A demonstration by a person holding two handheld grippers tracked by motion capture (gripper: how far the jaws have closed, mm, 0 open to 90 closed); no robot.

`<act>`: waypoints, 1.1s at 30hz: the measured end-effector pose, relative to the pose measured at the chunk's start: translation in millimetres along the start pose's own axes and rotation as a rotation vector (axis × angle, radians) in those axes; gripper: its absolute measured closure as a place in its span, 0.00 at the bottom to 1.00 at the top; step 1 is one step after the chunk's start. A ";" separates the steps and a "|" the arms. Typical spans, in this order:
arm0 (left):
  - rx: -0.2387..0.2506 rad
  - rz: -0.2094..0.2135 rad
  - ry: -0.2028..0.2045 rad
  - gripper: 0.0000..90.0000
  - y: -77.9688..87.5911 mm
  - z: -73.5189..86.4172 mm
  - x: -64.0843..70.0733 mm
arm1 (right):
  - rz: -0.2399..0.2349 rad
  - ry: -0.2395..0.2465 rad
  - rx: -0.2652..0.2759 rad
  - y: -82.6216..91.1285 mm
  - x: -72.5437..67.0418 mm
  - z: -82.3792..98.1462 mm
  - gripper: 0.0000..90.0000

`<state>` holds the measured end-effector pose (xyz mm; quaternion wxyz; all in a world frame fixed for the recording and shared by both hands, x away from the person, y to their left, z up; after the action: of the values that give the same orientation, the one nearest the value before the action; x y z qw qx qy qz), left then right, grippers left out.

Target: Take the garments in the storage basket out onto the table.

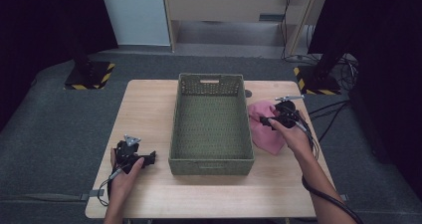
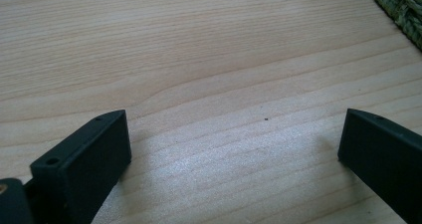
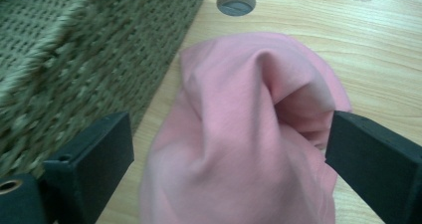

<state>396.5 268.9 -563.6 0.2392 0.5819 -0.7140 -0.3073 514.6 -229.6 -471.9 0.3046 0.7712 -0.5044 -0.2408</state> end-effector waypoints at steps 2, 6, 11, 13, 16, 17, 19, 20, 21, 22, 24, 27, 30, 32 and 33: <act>0.000 0.000 0.000 0.00 0.0 0.0 0.0 | -0.010 0.009 0.009 3.0 -2.6 1.5 0.04; 0.000 0.000 0.000 0.00 0.0 0.0 0.0 | -0.015 0.024 0.022 7.7 -5.8 4.2 0.04; 0.000 0.000 0.000 0.00 0.0 0.0 0.0 | -0.024 0.026 0.034 13.6 -7.7 6.1 0.04; 0.000 0.000 0.000 0.00 0.0 0.0 0.0 | -0.026 0.030 0.037 15.5 -8.6 7.8 0.04; 0.000 0.000 0.000 0.00 0.0 0.0 0.0 | -0.013 0.041 0.045 18.7 -9.7 11.9 0.04; 0.000 0.000 0.000 0.00 0.0 0.0 0.0 | -0.012 0.044 0.050 19.7 -10.3 13.4 0.04; 0.000 0.000 0.000 0.00 0.0 0.0 0.0 | -0.019 0.043 0.054 20.9 -11.9 16.0 0.04; 0.000 0.000 0.000 0.00 0.0 0.0 0.0 | -0.020 0.045 0.054 21.5 -12.7 17.1 0.04; 0.000 0.000 0.000 0.00 0.0 0.0 0.0 | -0.020 0.047 0.055 22.0 -13.4 17.9 0.04; 0.000 0.000 0.000 0.00 0.0 0.0 0.0 | -0.022 0.047 0.057 22.7 -14.1 18.7 0.04; 0.000 0.000 0.000 0.00 0.0 0.0 0.0 | -0.024 0.054 0.063 23.9 -15.5 19.9 0.04; 0.000 0.000 0.000 0.00 0.0 0.0 0.0 | -0.025 0.062 0.063 26.1 -17.7 22.7 0.04; 0.000 0.000 0.000 0.00 0.0 0.0 0.0 | -0.024 0.074 0.063 28.6 -17.8 26.4 0.04; 0.000 0.000 0.000 0.00 0.0 0.0 0.0 | -0.023 0.074 0.062 30.3 -16.7 29.5 0.04; 0.000 0.000 0.000 0.00 0.0 0.0 0.0 | -0.023 0.071 0.062 31.0 -16.3 31.1 0.04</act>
<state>396.5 268.9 -563.6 0.2392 0.5819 -0.7140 -0.3074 467.9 -231.0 -470.5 0.2956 0.7941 -0.4915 -0.2010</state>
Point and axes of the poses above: each handheld gripper's, and its own axes: y roughly backward along the jaws, z roughly out of its underside, x roughly to its right, the point moved 3 cm from there along -y, roughly forward along the jaws, and after that the axes turned 1 degree about -z, right-handed, at the moved point
